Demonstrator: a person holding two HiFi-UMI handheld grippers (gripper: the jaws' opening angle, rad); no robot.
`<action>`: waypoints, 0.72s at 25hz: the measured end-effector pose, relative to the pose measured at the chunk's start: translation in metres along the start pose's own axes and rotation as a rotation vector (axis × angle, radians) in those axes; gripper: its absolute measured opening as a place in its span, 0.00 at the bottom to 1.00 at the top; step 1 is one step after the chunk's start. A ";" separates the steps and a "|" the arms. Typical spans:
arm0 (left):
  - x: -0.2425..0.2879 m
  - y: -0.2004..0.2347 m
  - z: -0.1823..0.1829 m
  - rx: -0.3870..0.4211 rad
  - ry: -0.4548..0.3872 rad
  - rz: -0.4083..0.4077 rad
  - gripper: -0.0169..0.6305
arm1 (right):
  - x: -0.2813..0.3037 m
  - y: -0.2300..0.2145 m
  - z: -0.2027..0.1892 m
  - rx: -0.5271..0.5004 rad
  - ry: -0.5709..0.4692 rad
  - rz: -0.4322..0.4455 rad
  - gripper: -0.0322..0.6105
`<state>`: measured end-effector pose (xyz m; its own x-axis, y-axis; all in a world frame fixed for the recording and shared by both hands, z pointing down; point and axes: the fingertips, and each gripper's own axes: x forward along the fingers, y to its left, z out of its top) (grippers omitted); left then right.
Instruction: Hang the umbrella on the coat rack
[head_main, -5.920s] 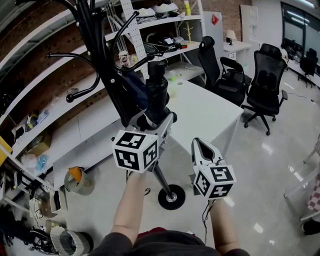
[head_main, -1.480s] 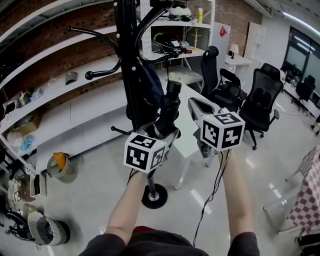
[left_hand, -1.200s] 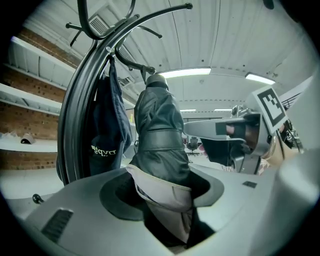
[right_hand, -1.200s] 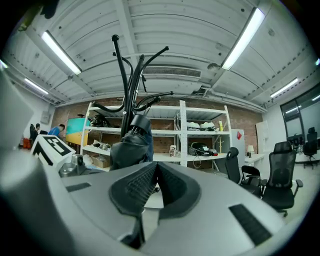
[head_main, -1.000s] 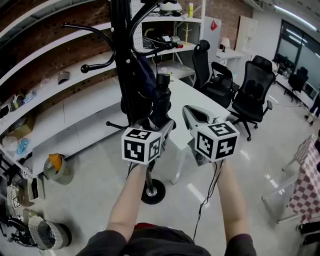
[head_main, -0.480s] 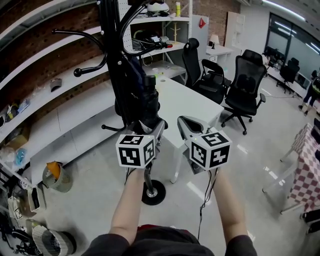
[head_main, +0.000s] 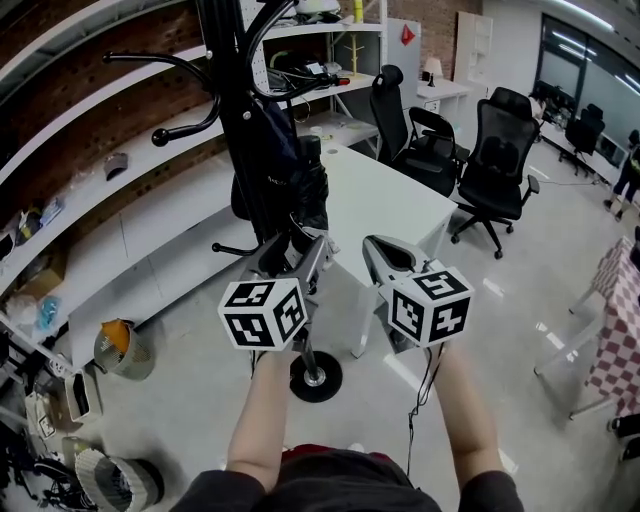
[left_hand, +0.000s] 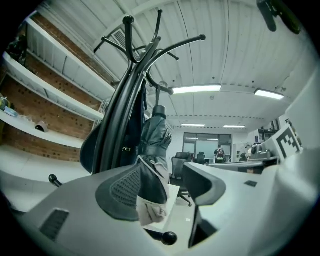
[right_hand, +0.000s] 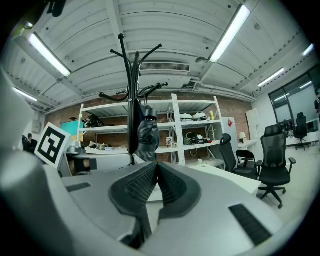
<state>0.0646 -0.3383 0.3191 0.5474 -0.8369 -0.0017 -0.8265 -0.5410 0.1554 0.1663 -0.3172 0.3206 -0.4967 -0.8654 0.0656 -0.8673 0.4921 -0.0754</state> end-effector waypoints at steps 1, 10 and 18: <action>-0.003 -0.001 0.001 0.005 -0.005 -0.006 0.44 | 0.000 0.003 -0.002 0.005 -0.002 0.005 0.08; -0.031 0.002 0.009 0.045 -0.022 -0.040 0.33 | -0.002 0.040 -0.006 0.026 -0.024 0.045 0.08; -0.060 0.002 0.002 0.070 -0.023 -0.074 0.10 | -0.012 0.062 -0.010 0.056 -0.049 0.032 0.08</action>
<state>0.0299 -0.2891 0.3174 0.6045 -0.7959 -0.0336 -0.7918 -0.6049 0.0844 0.1181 -0.2754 0.3253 -0.5210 -0.8535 0.0138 -0.8470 0.5149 -0.1326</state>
